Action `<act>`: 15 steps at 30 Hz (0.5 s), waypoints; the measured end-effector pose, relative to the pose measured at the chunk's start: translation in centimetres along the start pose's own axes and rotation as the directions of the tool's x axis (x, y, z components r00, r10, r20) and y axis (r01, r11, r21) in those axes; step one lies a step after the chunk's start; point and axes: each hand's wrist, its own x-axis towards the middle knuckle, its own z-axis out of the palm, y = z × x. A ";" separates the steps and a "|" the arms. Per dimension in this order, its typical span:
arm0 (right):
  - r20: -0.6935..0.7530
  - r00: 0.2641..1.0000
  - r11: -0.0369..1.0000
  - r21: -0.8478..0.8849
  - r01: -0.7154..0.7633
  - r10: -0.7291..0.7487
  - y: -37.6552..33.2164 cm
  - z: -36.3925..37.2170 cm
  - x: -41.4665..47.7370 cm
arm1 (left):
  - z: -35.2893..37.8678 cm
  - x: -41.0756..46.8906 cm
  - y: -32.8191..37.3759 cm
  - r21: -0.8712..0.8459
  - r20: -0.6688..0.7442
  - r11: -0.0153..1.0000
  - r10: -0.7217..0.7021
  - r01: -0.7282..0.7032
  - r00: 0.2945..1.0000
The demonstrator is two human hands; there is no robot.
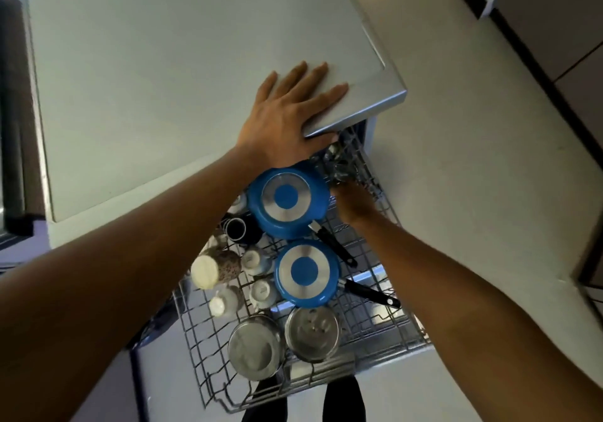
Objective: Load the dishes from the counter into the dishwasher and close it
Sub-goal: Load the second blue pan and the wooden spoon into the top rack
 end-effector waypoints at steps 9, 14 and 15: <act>0.024 0.996 0.984 0.159 -0.083 0.080 -0.4 -1.0 -1.2 | -0.1 0.2 0.3 0.018 0.024 1.000 -0.014 0.013 1.000; -0.066 0.996 0.983 0.180 -0.042 0.055 -1.0 -1.4 -3.0 | -0.2 0.2 0.0 0.027 0.036 1.000 -0.011 0.010 0.999; -0.072 0.995 0.980 0.193 -0.053 0.068 -0.9 -1.5 -3.3 | -0.2 0.1 -0.2 0.027 0.040 1.000 -0.013 0.012 0.999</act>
